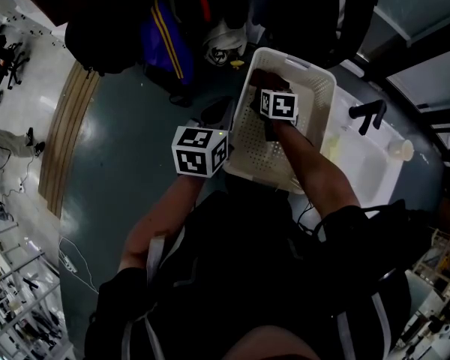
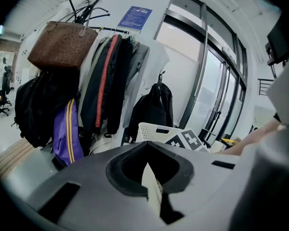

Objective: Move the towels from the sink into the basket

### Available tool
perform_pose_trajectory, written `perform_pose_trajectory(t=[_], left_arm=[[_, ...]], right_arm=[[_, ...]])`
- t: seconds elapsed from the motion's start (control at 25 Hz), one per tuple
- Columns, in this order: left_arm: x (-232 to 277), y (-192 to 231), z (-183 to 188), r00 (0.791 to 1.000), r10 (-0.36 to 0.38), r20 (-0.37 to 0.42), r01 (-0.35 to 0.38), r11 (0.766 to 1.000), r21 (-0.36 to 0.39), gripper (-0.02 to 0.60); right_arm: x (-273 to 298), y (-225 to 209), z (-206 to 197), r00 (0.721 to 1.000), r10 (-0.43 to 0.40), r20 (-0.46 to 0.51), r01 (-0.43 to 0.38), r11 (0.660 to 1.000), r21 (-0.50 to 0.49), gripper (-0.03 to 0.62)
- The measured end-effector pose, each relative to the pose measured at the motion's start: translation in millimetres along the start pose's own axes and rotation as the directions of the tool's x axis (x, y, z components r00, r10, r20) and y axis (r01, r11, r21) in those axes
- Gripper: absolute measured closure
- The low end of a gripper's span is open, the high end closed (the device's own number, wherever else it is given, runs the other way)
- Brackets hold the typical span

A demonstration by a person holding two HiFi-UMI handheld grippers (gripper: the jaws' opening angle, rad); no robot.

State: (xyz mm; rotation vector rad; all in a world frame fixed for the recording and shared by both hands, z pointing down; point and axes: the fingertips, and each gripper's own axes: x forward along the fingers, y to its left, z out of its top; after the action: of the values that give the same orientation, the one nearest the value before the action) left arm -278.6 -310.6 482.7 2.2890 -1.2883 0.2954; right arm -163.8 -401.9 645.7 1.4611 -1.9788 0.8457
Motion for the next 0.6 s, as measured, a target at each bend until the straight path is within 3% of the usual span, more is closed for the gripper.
perform_pose_trajectory(t=[0.12, 0.28, 0.6], left_arm=[[1, 1, 0, 1.000, -0.010, 0.000, 0.010, 1.000, -0.007, 0.580], [-1, -1, 4, 1.000, -0.026, 0.012, 0.026, 1.000, 0.000, 0.580], [-6, -21, 21, 0.995, -0.075, 0.057, 0.074, 0.997, 0.021, 0.580]], right_arm=[[0, 1, 1, 1.000, 0.001, -0.009, -0.001, 1.000, -0.029, 0.456], [-10, 5, 4, 1.000, 0.003, -0.020, -0.003, 0.999, -0.033, 0.362], [-67, 13, 36, 0.991, 0.081, 0.104, -0.082, 0.997, 0.007, 0.375]])
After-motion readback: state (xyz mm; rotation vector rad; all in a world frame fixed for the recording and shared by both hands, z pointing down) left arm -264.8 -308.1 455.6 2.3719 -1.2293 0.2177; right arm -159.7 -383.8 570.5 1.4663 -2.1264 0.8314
